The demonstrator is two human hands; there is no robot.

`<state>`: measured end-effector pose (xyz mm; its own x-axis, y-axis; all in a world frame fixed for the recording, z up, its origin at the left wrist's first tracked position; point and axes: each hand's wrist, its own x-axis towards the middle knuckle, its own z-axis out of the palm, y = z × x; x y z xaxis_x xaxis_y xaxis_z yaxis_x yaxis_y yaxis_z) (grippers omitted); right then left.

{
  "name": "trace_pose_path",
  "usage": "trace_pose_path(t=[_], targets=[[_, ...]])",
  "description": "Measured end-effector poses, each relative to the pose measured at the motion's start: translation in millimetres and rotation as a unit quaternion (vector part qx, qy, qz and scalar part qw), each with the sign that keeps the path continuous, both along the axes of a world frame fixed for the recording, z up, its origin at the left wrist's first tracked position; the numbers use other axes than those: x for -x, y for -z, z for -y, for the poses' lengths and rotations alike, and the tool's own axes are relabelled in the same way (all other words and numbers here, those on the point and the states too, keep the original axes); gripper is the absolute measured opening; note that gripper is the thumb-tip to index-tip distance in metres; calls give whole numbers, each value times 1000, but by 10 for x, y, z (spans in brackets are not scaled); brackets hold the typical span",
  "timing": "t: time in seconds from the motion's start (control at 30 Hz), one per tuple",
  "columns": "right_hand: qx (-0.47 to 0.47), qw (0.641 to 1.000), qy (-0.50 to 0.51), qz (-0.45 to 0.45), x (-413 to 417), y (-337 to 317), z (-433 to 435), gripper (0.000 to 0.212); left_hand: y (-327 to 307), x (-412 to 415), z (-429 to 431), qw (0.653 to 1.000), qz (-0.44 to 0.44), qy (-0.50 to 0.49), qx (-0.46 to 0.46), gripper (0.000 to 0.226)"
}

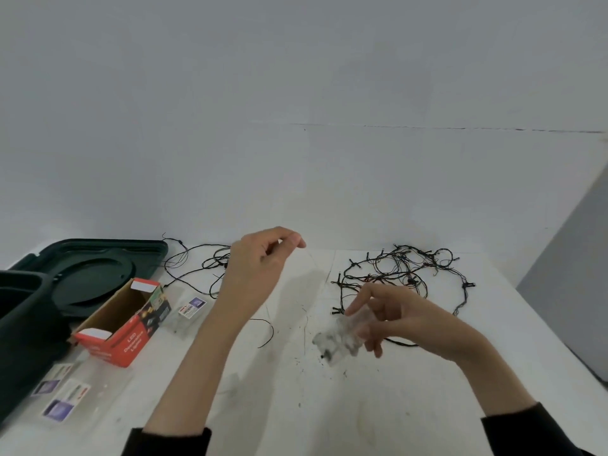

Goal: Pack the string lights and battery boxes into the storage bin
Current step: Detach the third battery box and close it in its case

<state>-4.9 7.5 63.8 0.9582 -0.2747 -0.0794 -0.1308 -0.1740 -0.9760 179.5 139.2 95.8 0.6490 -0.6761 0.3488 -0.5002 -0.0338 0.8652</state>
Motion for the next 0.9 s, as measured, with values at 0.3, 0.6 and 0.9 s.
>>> trace_pose_path(t=[0.3,0.6,0.9], targets=[[-262,936,82,220,-82,-146,-91,32,511,102,35,961,-258,86,-54,27],[-162,893,313,278,-251,-193,-80,15,365,311,-48,967,-199,135,-84,17],[249,890,357,138,-323,-49,-41,22,-14,388,-105,941,283,94,-162,34]])
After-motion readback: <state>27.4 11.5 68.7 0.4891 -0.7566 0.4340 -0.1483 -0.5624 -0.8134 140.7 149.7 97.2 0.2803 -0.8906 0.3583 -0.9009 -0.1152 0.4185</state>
